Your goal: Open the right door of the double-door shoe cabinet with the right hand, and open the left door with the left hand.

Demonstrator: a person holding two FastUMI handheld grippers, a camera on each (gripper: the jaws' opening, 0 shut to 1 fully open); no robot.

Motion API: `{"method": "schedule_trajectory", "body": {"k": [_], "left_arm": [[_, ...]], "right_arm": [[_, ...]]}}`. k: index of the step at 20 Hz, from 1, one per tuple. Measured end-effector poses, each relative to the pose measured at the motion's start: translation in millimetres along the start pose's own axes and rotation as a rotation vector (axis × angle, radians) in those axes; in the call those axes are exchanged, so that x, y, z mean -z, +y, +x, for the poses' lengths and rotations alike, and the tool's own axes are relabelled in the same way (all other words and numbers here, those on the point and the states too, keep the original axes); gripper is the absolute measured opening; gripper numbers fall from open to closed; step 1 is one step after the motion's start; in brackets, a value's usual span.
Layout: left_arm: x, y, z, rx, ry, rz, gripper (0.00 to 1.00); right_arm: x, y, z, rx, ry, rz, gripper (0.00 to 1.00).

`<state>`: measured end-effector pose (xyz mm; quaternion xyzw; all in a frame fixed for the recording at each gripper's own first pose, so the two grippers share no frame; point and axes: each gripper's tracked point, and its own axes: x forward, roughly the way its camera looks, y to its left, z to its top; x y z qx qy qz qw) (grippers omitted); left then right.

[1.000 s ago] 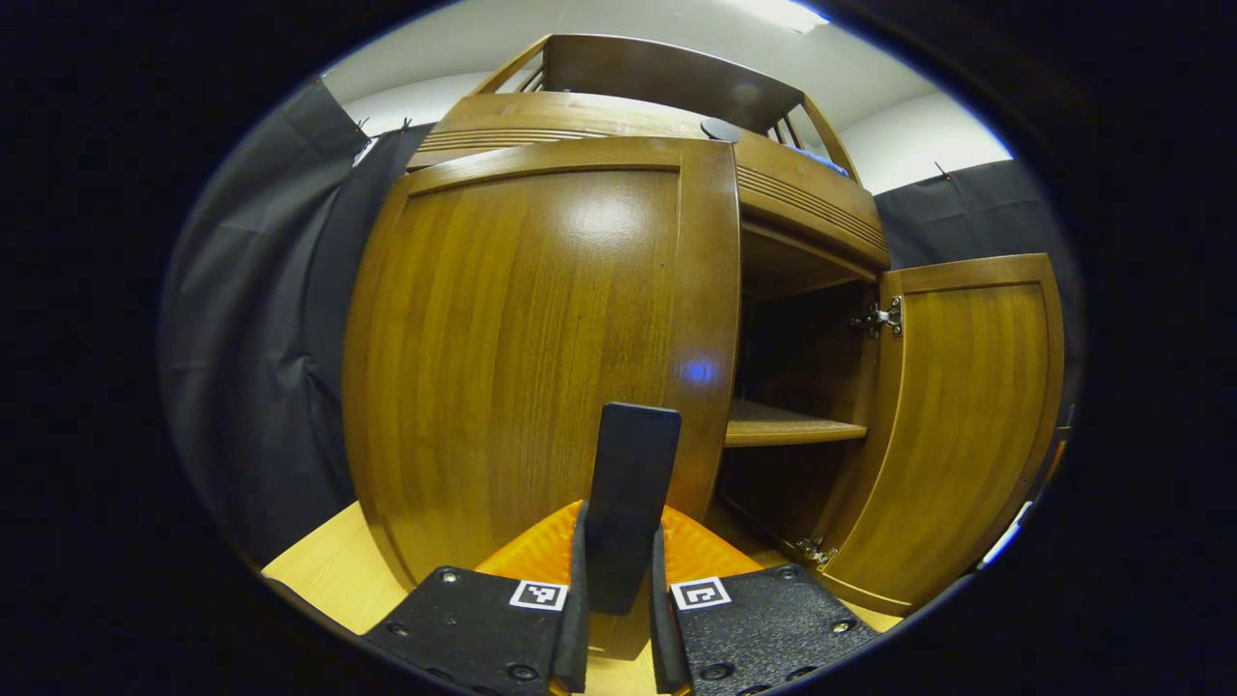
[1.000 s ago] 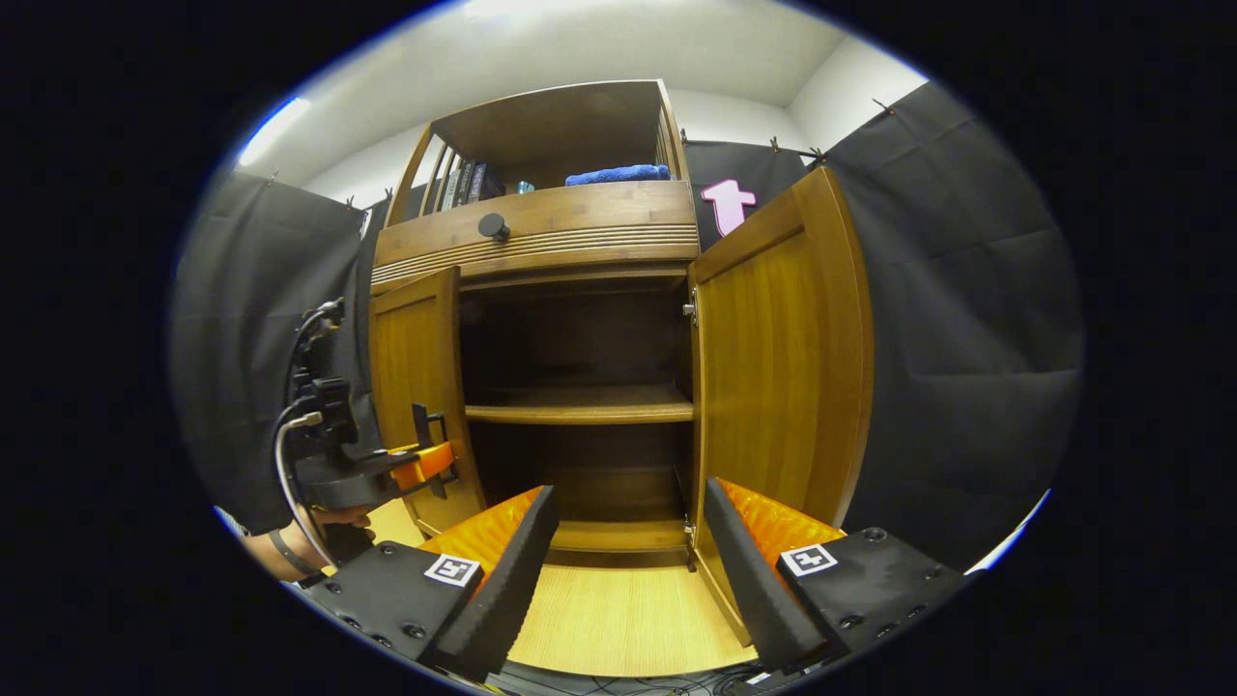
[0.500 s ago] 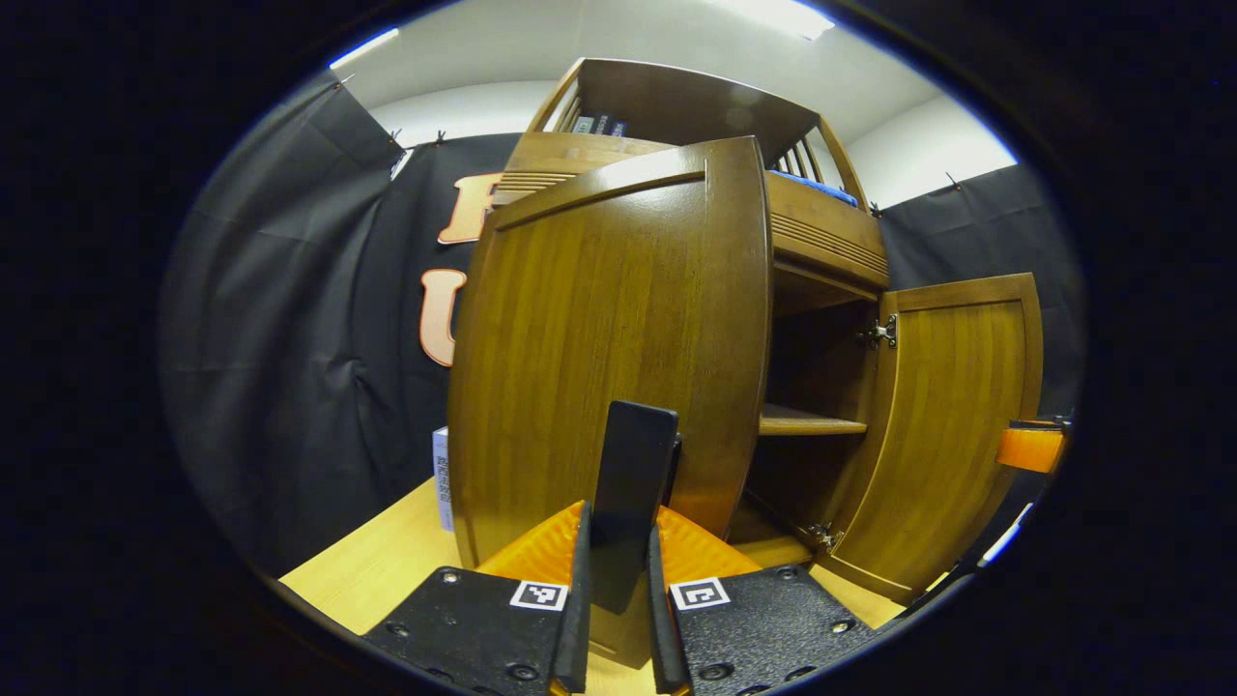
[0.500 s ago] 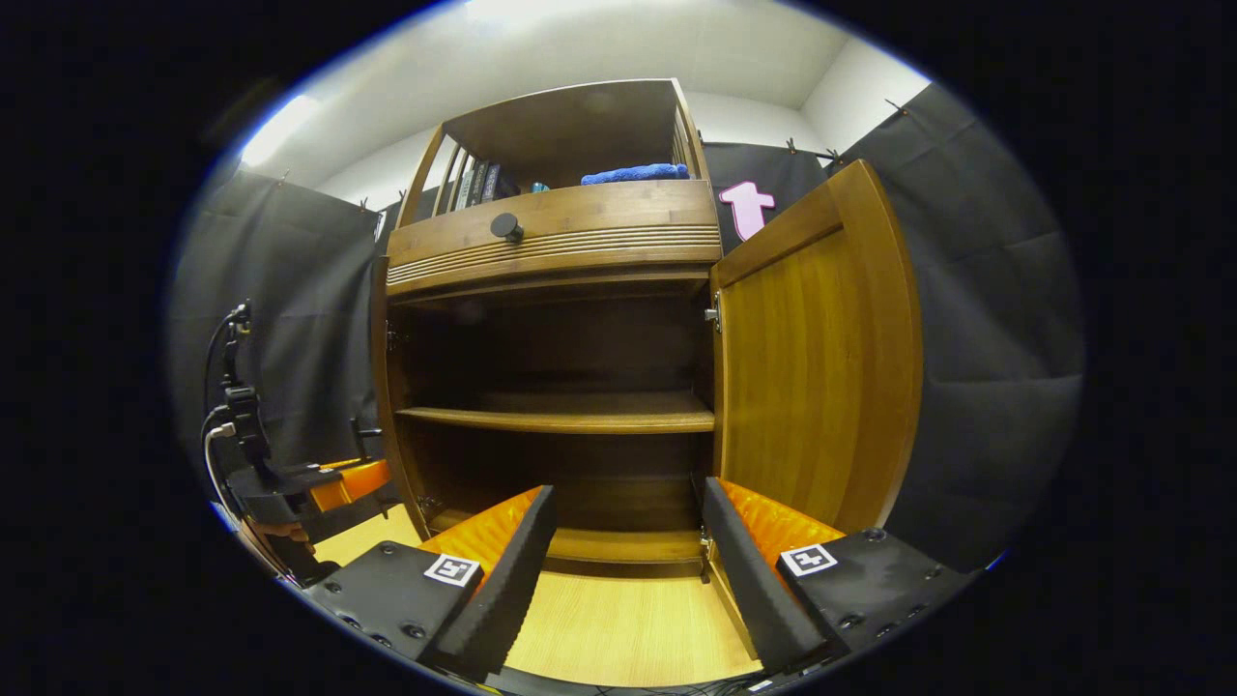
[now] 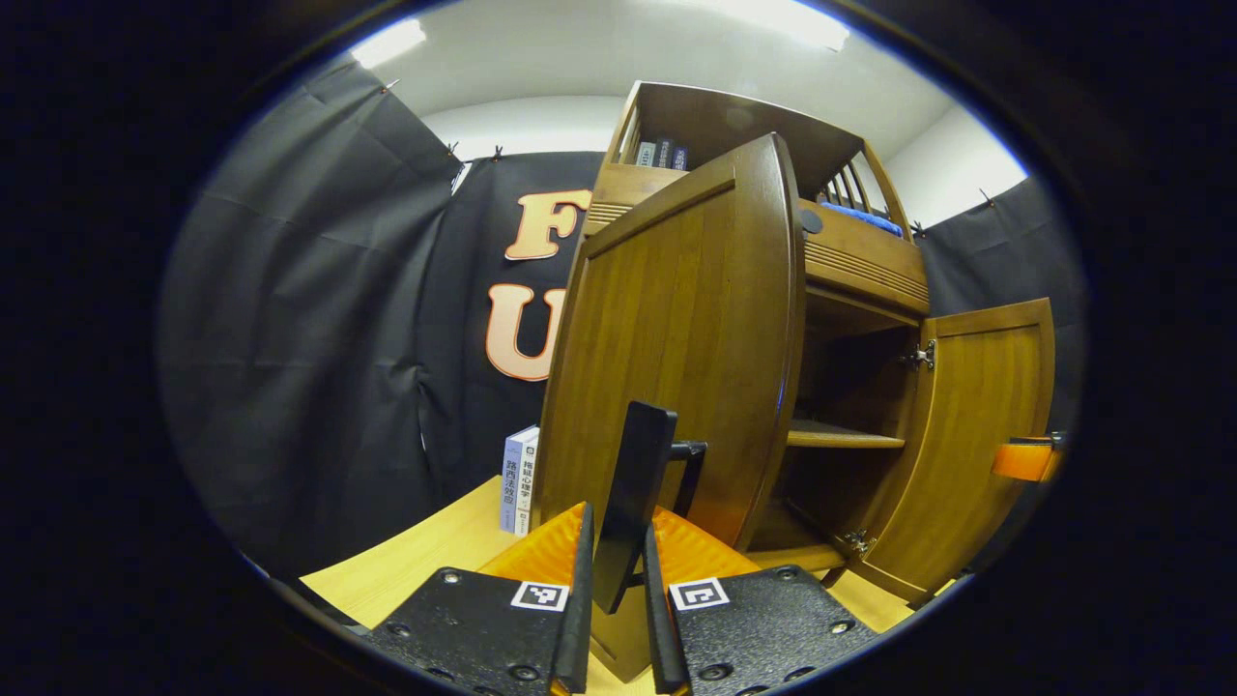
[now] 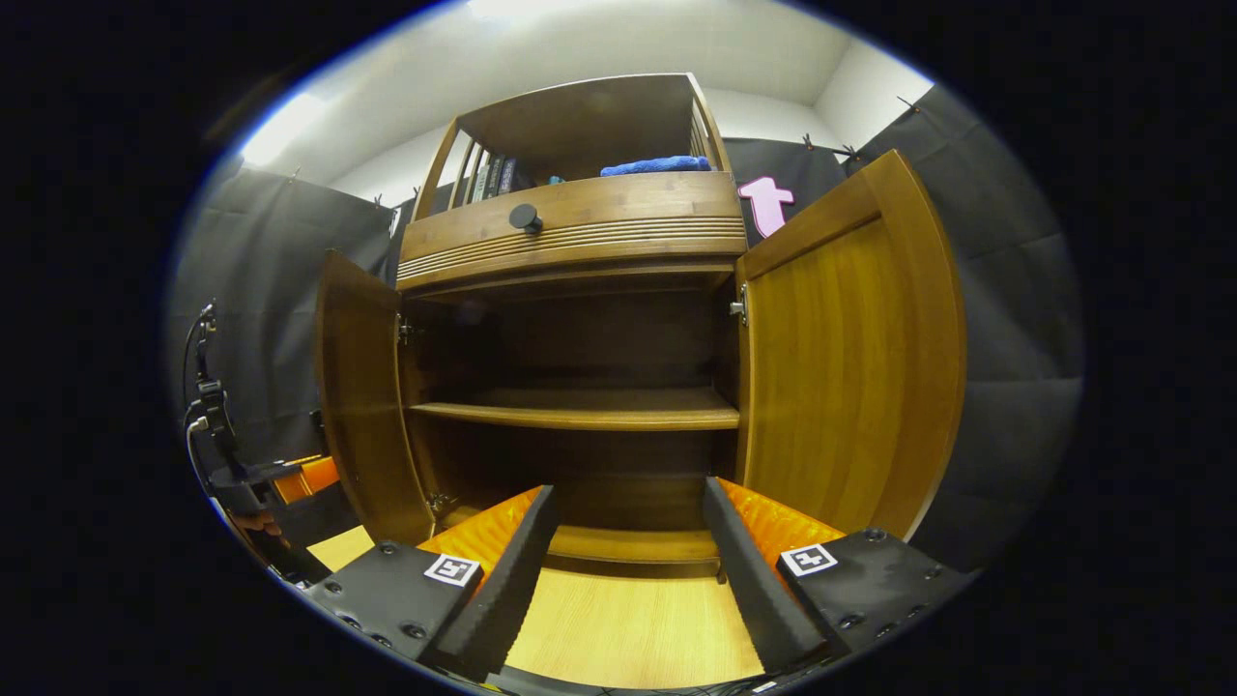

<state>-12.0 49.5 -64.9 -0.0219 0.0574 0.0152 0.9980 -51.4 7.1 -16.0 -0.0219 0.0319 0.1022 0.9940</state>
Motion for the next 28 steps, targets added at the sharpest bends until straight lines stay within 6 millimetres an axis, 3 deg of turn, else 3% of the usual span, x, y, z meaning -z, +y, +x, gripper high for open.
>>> {"method": "schedule_trajectory", "body": {"k": [2, 3, 8, 9, 10, 11, 12, 21, 22, 23, 26, 28], "left_arm": [[-1.3, 9.3, -3.9, -0.003, 0.011, -0.027, 0.30], [-3.1, 14.0, -4.0, -0.009, 0.009, -0.034, 0.31], [-9.1, 39.6, -8.5, -0.047, -0.011, -0.004, 0.33], [-8.4, 47.5, -10.8, -0.064, -0.012, -0.003, 0.26], [-6.4, 52.8, -10.9, -0.067, -0.008, -0.012, 0.25], [-5.0, 58.0, -10.8, -0.069, -0.007, -0.031, 0.34], [-5.6, 62.8, -10.6, -0.067, -0.009, -0.047, 0.26], [-11.0, 98.9, -8.4, 0.031, 0.012, -0.019, 0.26], [-11.3, 99.9, -6.7, 0.047, 0.014, -0.022, 0.22], [-10.5, 102.1, -7.7, 0.061, 0.015, -0.022, 0.19], [-11.4, 109.1, -4.9, 0.096, 0.005, -0.058, 0.38], [-10.8, 110.8, -4.4, 0.126, 0.009, -0.096, 0.38]], "right_arm": [[-0.2, 2.3, 3.8, -0.008, 0.003, -0.004, 0.98], [-0.1, 4.0, 4.7, -0.009, 0.004, -0.006, 0.89], [1.8, 8.7, 8.6, -0.021, 0.011, -0.015, 0.89], [1.7, 10.8, 10.5, -0.024, 0.011, -0.019, 0.89], [1.6, 12.6, 11.8, -0.027, 0.011, -0.023, 0.89], [1.8, 14.8, 13.2, -0.030, 0.010, -0.028, 0.89], [1.6, 15.9, 14.4, -0.033, 0.011, -0.032, 0.89], [-4.6, 26.2, 23.0, -0.057, 0.002, -0.051, 0.89], [-3.4, 26.7, 22.3, -0.058, 0.003, -0.054, 0.97], [-3.4, 27.0, 24.8, -0.056, 0.005, -0.060, 0.89], [-1.1, 29.1, 24.4, -0.059, 0.013, -0.062, 0.89], [-0.3, 30.1, 23.1, -0.055, 0.013, -0.062, 0.90]]}}
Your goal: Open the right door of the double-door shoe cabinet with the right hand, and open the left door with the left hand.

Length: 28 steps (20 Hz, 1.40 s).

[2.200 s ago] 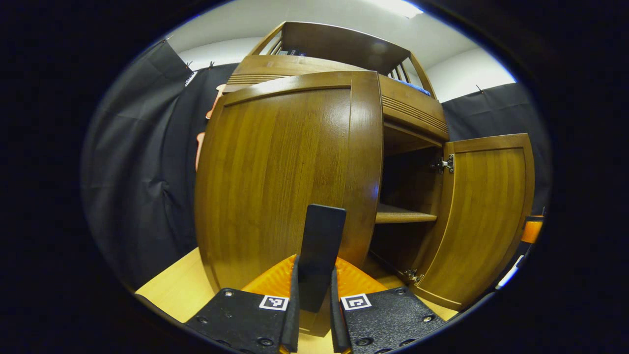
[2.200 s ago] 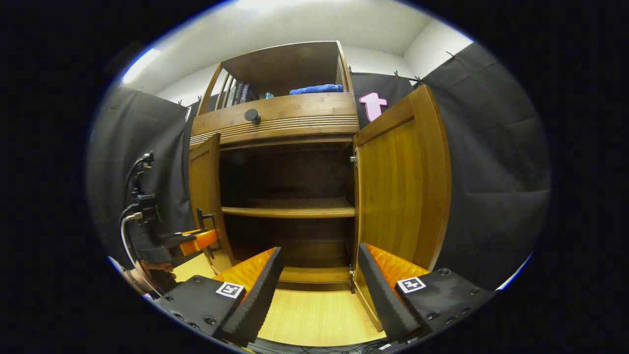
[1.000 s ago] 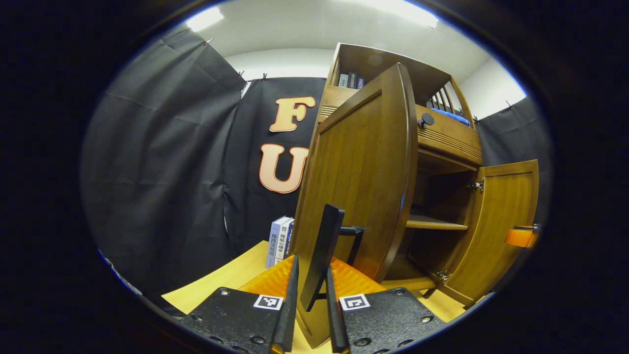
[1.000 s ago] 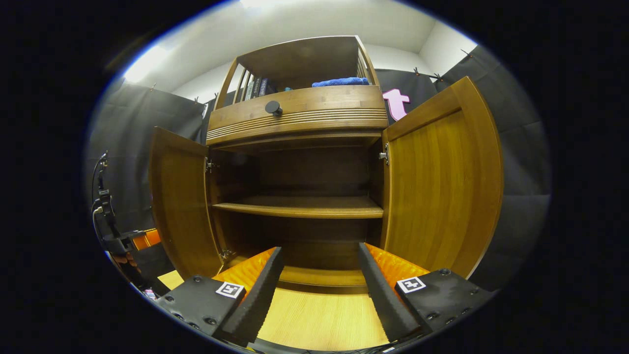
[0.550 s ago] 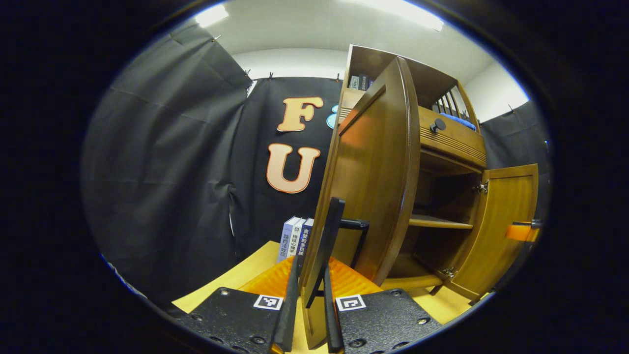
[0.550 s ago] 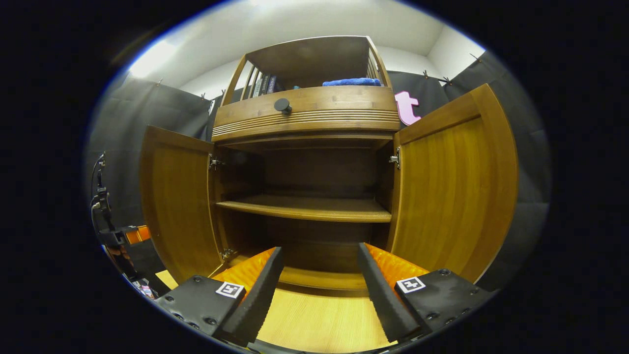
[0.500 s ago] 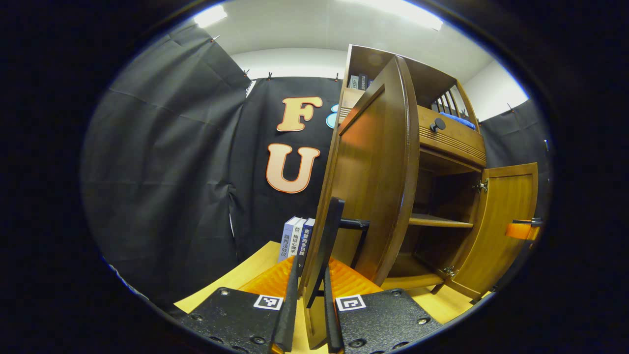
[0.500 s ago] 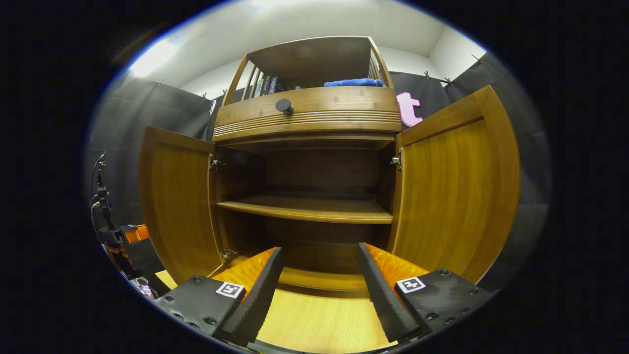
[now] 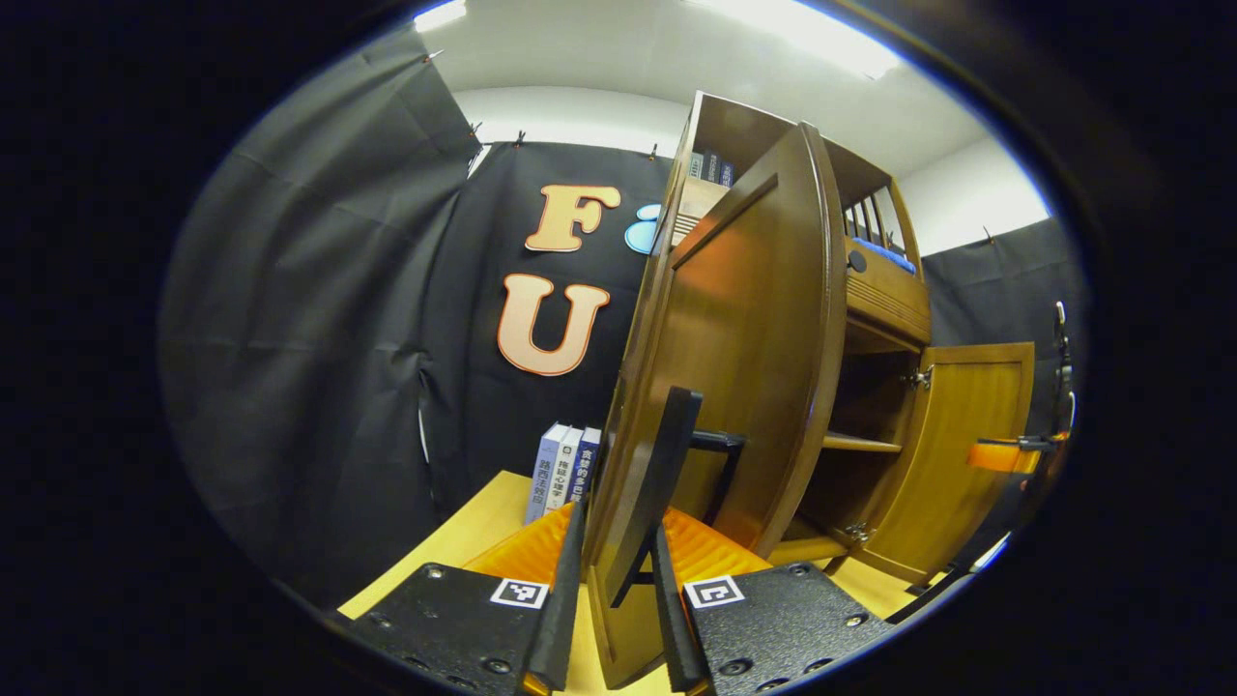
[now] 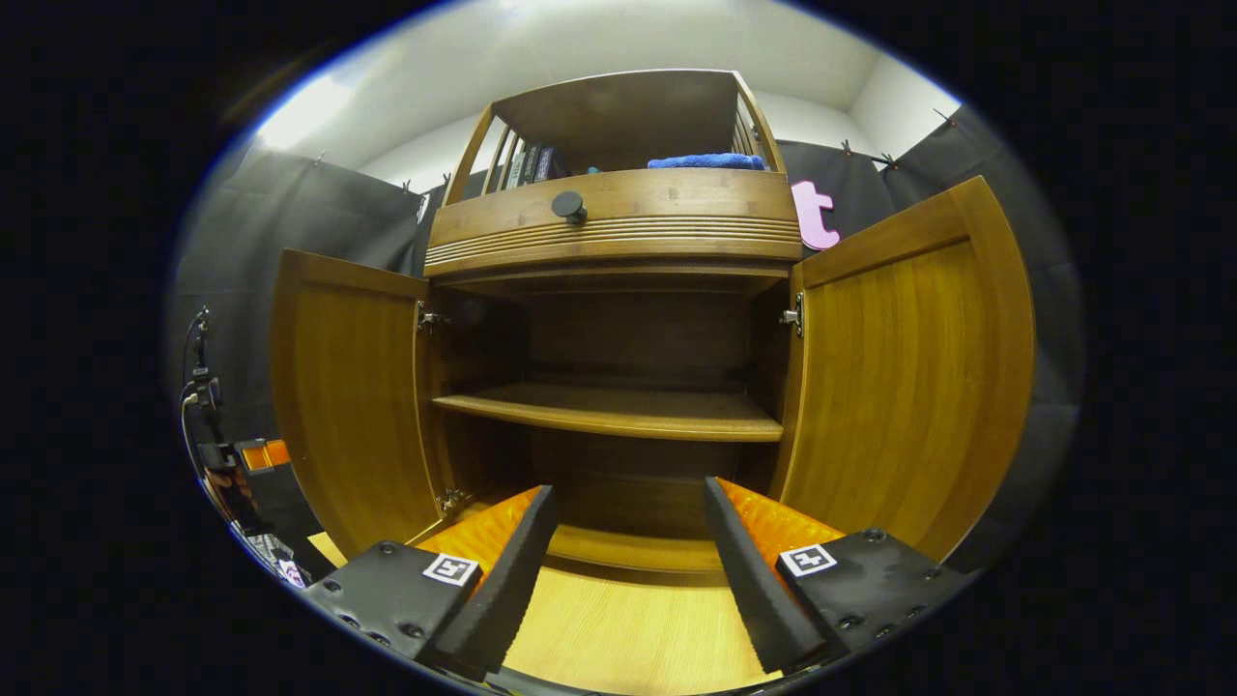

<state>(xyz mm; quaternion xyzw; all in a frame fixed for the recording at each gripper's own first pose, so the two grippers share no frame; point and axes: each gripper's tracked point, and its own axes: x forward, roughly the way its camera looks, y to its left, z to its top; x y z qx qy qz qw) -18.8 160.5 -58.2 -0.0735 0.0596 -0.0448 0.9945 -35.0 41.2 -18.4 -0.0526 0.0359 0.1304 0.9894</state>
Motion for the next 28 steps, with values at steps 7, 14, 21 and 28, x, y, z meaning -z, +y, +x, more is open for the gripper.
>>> {"method": "schedule_trajectory", "body": {"k": [7, 14, 21, 28], "left_arm": [[-2.8, -3.2, -17.2, 0.007, 0.012, 0.021, 0.28], [-51.0, -33.8, -61.3, -0.028, -0.079, 0.048, 0.34], [-75.9, -112.2, -63.7, 0.063, -0.140, 0.078, 0.34], [-73.6, -209.8, -29.9, 0.213, -0.139, 0.076, 0.34]], "right_arm": [[5.9, 1.9, -3.1, -0.011, 0.005, 0.011, 0.94], [5.0, 3.7, 4.8, -0.045, 0.007, 0.032, 0.94], [-0.1, 3.8, -2.5, -0.058, -0.010, 0.026, 0.94], [-1.4, -13.8, -21.2, -0.007, -0.020, 0.012, 0.94]]}}
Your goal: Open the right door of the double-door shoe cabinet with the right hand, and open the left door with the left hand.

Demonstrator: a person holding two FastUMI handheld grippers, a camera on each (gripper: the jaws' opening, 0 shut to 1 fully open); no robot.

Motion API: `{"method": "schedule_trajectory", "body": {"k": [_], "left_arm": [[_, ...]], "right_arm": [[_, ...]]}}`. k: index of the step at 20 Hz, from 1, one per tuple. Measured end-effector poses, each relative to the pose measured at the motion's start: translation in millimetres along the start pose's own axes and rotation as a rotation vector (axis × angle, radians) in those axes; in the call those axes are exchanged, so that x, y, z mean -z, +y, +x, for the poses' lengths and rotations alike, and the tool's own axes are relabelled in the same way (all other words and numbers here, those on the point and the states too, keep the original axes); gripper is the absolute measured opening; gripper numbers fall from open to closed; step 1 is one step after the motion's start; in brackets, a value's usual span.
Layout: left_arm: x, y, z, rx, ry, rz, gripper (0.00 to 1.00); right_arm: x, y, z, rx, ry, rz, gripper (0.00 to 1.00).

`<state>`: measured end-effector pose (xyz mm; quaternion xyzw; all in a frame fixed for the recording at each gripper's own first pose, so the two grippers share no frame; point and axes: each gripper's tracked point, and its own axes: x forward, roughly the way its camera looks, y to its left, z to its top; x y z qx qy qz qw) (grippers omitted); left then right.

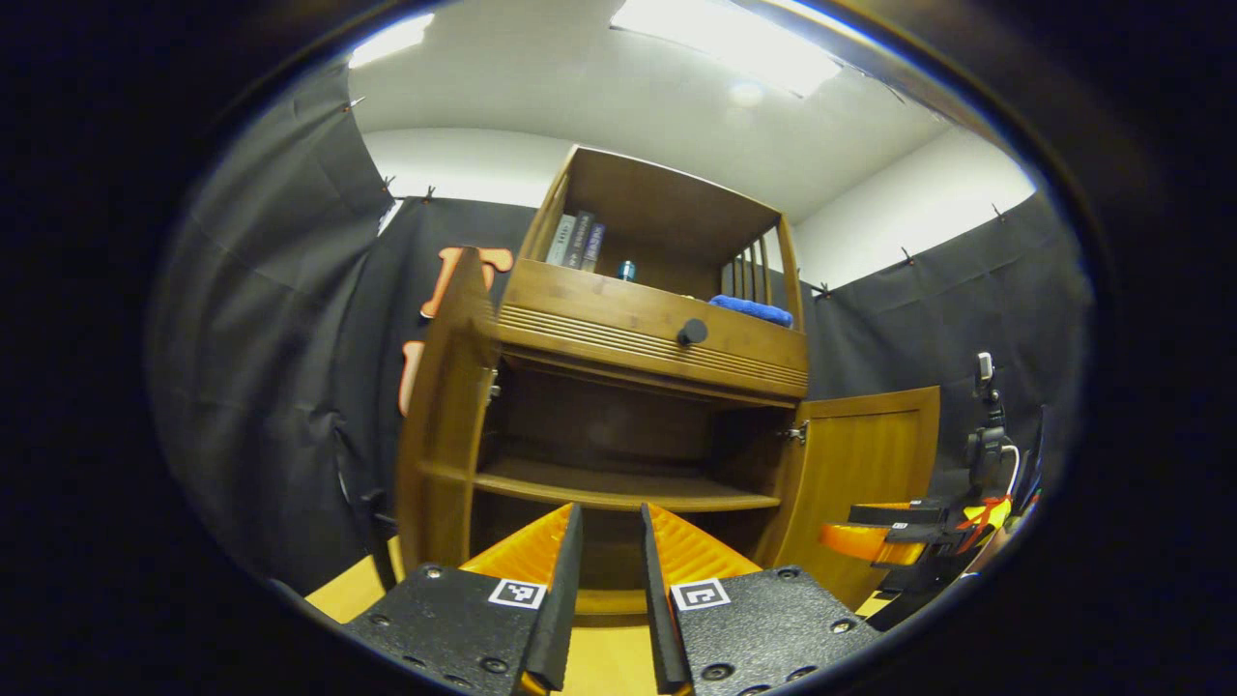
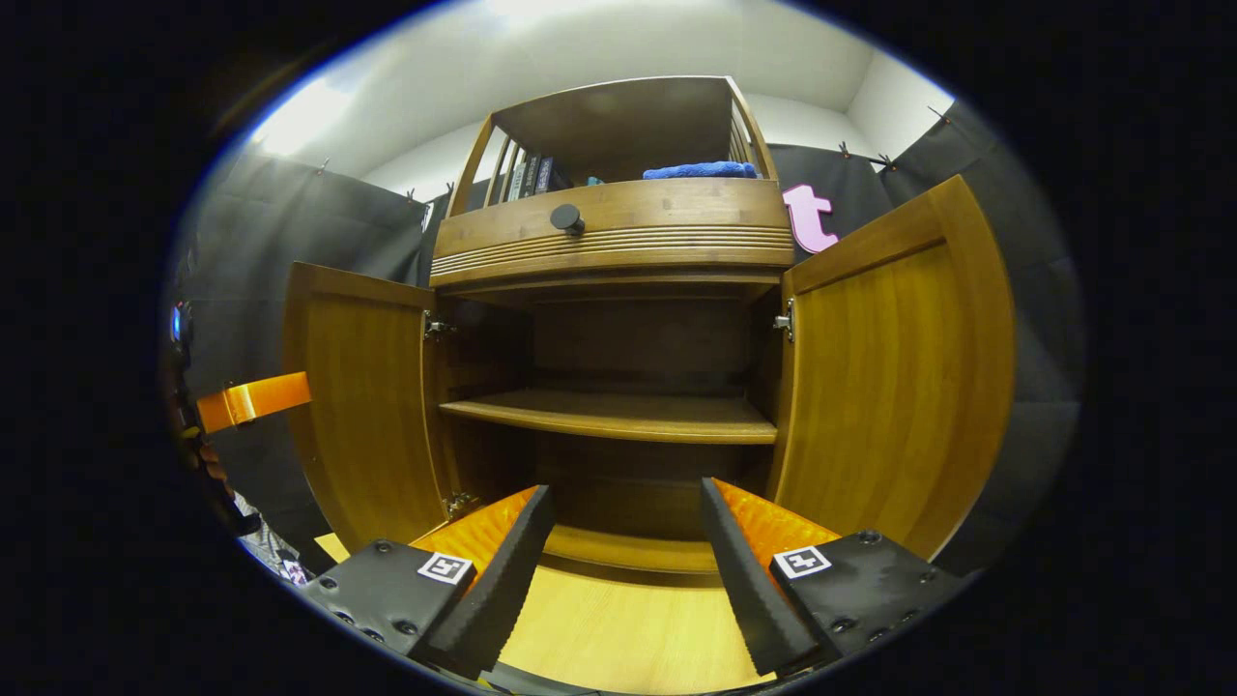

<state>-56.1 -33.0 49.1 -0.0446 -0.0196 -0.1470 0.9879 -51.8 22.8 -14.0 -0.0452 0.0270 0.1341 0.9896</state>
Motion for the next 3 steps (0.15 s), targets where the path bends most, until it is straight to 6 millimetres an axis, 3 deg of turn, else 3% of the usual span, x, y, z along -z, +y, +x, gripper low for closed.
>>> {"method": "schedule_trajectory", "body": {"k": [3], "left_arm": [[17.8, -20.2, 14.9, 0.025, 0.041, -0.019, 0.34]], "right_arm": [[-0.8, -8.2, -5.9, 0.025, -0.004, 0.022, 0.94]]}}
